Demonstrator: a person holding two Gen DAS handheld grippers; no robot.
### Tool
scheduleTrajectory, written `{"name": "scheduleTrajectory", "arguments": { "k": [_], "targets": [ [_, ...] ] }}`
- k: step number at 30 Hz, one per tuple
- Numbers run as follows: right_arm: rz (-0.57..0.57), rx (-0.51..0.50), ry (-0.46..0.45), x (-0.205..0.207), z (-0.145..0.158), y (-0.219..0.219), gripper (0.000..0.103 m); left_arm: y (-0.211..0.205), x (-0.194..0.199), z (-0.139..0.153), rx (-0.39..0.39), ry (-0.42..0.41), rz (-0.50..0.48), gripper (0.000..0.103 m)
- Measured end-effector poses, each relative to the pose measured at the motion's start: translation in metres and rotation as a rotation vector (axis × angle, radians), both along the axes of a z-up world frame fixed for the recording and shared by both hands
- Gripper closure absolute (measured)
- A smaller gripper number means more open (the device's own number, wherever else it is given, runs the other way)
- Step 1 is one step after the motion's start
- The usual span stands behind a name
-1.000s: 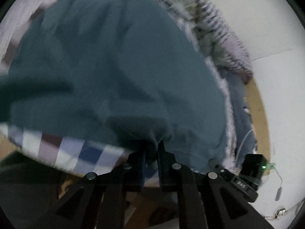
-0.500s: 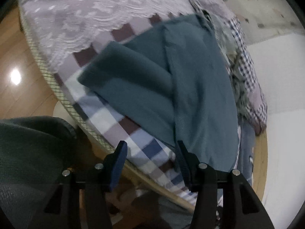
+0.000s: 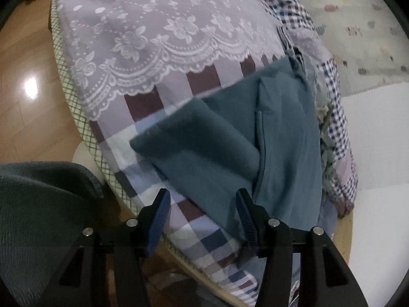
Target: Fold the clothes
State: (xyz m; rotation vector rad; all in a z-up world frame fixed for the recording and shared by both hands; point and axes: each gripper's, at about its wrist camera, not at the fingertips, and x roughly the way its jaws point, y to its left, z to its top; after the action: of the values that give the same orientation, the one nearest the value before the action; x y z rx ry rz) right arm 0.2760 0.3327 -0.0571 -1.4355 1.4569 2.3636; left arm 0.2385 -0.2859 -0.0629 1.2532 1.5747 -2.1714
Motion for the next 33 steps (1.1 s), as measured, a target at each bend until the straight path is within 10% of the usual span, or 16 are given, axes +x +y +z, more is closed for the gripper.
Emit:
{"name": "scheduleTrajectory", "arguments": {
  "k": [3, 7, 13, 19, 24, 33],
  "targets": [
    [-0.026, 0.016, 0.008, 0.001, 0.003, 0.004, 0.069, -0.003, -0.003, 0.002, -0.022, 0.011, 0.013, 0.047],
    [-0.022, 0.030, 0.013, -0.001, 0.000, 0.005, 0.067, -0.006, -0.008, -0.002, -0.026, 0.015, -0.001, 0.099],
    [0.038, 0.126, 0.022, -0.010, 0.013, -0.008, 0.098, -0.019, 0.002, 0.017, -0.026, 0.117, 0.055, 0.101],
    [0.063, 0.219, 0.133, -0.004, 0.057, -0.005, 0.102, -0.030, 0.017, 0.040, -0.012, 0.218, 0.086, 0.102],
    [0.096, 0.241, 0.062, 0.002, 0.058, -0.002, 0.102, -0.021, 0.008, 0.021, -0.113, 0.005, 0.037, 0.102],
    [0.127, 0.336, -0.135, -0.020, 0.034, -0.016, 0.093, -0.014, 0.004, 0.020, -0.159, -0.098, -0.011, 0.098]
  ]
}}
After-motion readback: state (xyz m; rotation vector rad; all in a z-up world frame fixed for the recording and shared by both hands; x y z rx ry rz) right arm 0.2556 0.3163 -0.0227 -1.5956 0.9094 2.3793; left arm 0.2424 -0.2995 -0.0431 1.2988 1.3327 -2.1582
